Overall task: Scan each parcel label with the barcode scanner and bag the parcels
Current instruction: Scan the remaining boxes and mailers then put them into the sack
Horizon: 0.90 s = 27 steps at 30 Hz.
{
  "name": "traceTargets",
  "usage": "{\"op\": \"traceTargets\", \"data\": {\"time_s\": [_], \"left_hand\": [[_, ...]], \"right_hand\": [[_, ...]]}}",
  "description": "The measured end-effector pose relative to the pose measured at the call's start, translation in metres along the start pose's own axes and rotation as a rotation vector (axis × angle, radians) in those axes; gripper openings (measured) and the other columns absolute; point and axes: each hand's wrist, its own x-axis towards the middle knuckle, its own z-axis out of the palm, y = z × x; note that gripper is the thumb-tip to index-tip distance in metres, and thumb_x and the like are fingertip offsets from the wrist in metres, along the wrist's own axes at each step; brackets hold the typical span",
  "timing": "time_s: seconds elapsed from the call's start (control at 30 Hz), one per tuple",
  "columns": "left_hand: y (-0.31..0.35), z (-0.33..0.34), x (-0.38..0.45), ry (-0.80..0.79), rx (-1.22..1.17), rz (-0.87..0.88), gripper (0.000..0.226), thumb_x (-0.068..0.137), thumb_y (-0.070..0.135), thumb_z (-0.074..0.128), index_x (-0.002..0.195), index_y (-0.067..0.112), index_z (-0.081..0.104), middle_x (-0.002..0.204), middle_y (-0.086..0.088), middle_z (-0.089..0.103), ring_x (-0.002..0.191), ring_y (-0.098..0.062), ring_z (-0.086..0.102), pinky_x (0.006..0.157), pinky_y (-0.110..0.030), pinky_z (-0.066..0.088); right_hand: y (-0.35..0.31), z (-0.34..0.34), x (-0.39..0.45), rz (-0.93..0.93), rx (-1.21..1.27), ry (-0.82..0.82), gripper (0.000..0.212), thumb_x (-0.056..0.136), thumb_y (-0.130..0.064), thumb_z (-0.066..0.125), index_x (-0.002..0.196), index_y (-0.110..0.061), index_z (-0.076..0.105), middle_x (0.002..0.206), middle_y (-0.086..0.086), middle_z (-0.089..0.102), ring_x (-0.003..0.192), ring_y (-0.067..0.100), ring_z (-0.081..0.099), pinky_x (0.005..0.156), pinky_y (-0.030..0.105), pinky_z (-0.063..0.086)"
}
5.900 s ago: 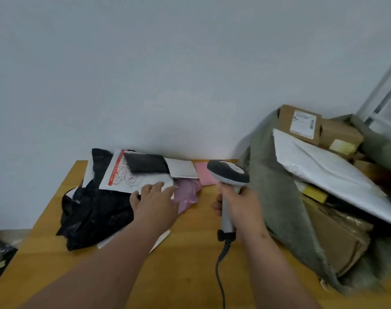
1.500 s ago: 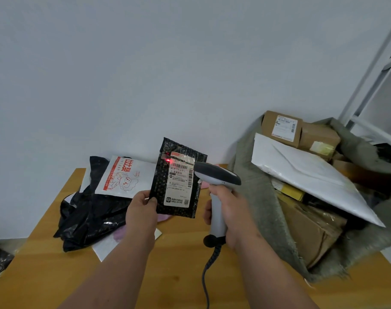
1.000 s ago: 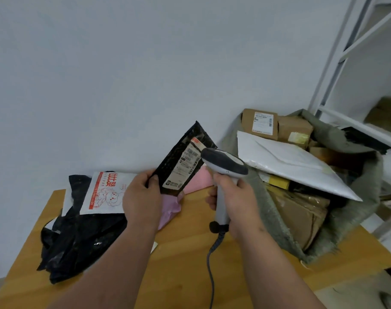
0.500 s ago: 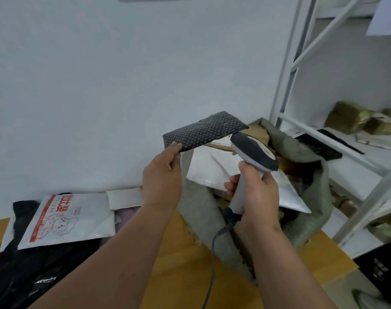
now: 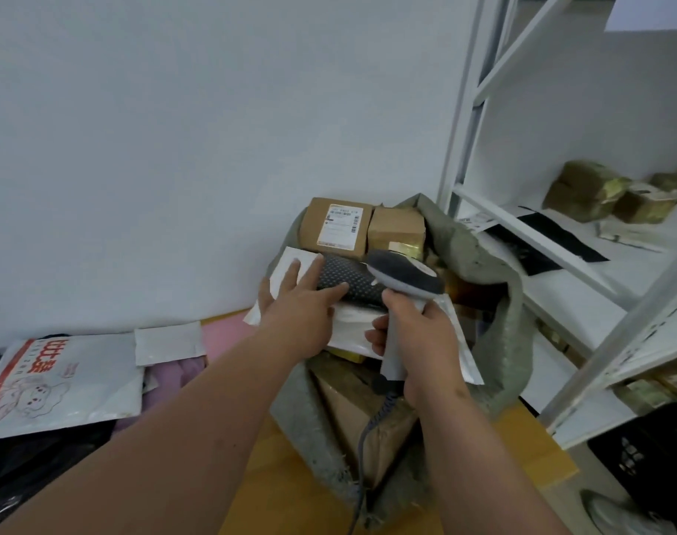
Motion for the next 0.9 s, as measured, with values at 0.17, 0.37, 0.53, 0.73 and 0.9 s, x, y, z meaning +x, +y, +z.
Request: {"op": "traceTargets", "data": {"time_s": [0.17,0.37,0.53,0.73,0.9], "left_hand": [[-0.012,0.001,-0.01,0.094,-0.015,-0.142,0.046,0.101,0.044,0.036,0.146,0.052,0.026,0.164,0.009,-0.003,0.15,-0.018,-0.012,0.117,-0.057,-0.006],[-0.051,-0.002,-0.032,0.226,-0.13,-0.26,0.043,0.101,0.042,0.04,0.144,0.046,0.036,0.163,0.008,0.008,0.15,-0.016,-0.004,0.118,-0.053,-0.004],[-0.098,-0.004,-0.06,0.271,-0.235,-0.333,0.041,0.101,0.041,0.042,0.141,0.047,0.041,0.162,0.01,0.015,0.149,-0.015,0.0,0.119,-0.048,-0.003],[-0.172,-0.003,-0.106,0.214,-0.2,-0.402,0.042,0.1,0.044,0.041,0.142,0.049,0.038,0.162,0.01,0.012,0.149,-0.017,0.0,0.119,-0.051,-0.001],[-0.235,0.001,-0.146,0.162,-0.143,-0.44,0.047,0.098,0.042,0.045,0.144,0.044,0.037,0.162,0.007,0.01,0.149,-0.02,-0.001,0.119,-0.052,-0.002]], "right_hand": [[0.005,0.006,0.004,-0.023,-0.101,-0.079,0.013,0.093,-0.029,0.065,0.099,-0.019,0.062,0.079,0.007,0.07,0.064,0.016,0.071,0.063,0.031,0.057],[0.008,0.037,-0.01,-0.086,-0.226,-0.177,0.012,0.092,-0.031,0.066,0.099,-0.021,0.062,0.089,0.004,0.071,0.069,0.012,0.07,0.061,0.021,0.058],[0.027,0.077,-0.036,-0.159,-0.288,-0.216,0.01,0.09,-0.032,0.066,0.091,-0.023,0.063,0.079,-0.001,0.07,0.061,0.009,0.069,0.078,0.039,0.059],[0.057,0.141,-0.077,-0.148,-0.321,-0.283,0.018,0.088,-0.035,0.067,0.094,-0.018,0.065,0.069,0.001,0.071,0.074,0.018,0.073,0.081,0.043,0.059],[0.091,0.192,-0.109,-0.14,-0.357,-0.315,0.025,0.085,-0.042,0.069,0.095,-0.019,0.066,0.076,0.001,0.072,0.073,0.015,0.073,0.081,0.044,0.06]]}}
